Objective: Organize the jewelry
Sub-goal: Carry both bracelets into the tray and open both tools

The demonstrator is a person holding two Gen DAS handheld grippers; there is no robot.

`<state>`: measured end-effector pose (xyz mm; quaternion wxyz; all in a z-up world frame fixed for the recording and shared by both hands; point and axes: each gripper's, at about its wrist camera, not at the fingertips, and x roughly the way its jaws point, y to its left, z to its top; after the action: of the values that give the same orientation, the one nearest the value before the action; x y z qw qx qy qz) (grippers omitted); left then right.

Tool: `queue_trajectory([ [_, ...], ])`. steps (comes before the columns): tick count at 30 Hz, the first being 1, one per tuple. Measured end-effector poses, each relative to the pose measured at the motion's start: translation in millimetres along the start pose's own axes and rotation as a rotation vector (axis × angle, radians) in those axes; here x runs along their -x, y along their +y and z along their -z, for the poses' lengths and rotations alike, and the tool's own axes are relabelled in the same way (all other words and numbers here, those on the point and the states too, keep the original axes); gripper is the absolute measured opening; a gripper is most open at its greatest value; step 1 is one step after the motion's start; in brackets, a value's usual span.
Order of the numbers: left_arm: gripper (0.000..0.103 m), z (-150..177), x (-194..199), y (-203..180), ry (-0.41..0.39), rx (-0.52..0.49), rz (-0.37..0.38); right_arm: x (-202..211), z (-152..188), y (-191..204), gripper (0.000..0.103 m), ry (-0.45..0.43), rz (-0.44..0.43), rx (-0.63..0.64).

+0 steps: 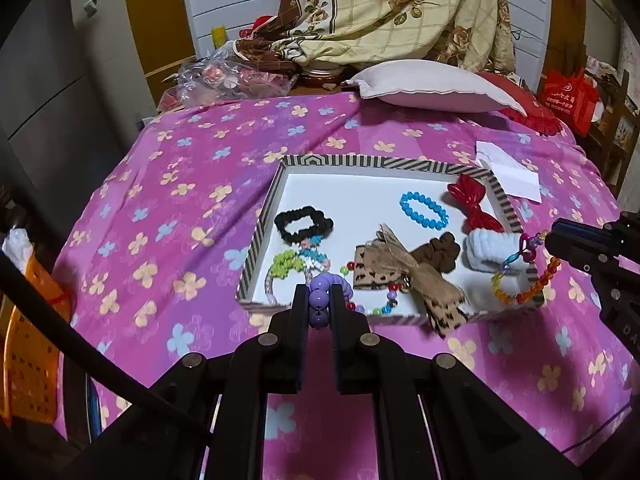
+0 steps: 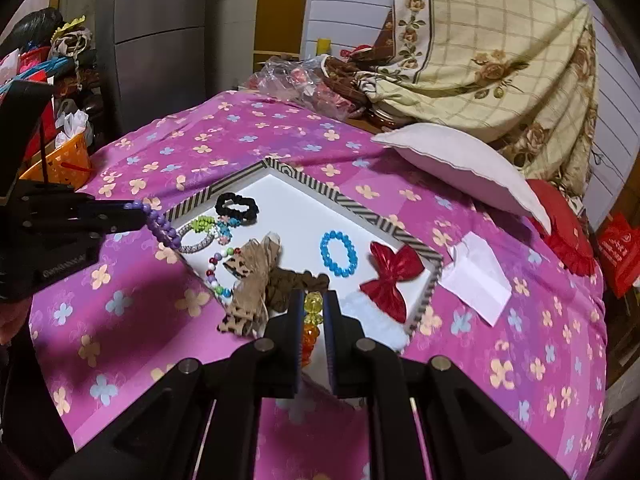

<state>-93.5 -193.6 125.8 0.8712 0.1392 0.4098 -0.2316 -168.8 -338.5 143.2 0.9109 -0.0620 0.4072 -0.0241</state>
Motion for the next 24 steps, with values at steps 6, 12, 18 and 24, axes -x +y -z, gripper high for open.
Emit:
queue_trajectory([
  [6, 0.008, -22, -23, -1, 0.006, -0.002, -0.019, -25, -25, -2, 0.009, 0.004, -0.019, -0.002],
  [12, 0.008, -47, -52, 0, 0.023, 0.016, -0.03, -59, -49, -10, 0.009, 0.014, -0.047, -0.027],
  [18, 0.008, -74, -90, 3, 0.052, 0.041, -0.031, -99, -66, -18, 0.009, 0.034, -0.111, -0.076],
  [24, 0.011, -95, -131, 4, 0.084, 0.068, -0.027, -143, -72, -29, 0.009, 0.062, -0.158, -0.143],
])
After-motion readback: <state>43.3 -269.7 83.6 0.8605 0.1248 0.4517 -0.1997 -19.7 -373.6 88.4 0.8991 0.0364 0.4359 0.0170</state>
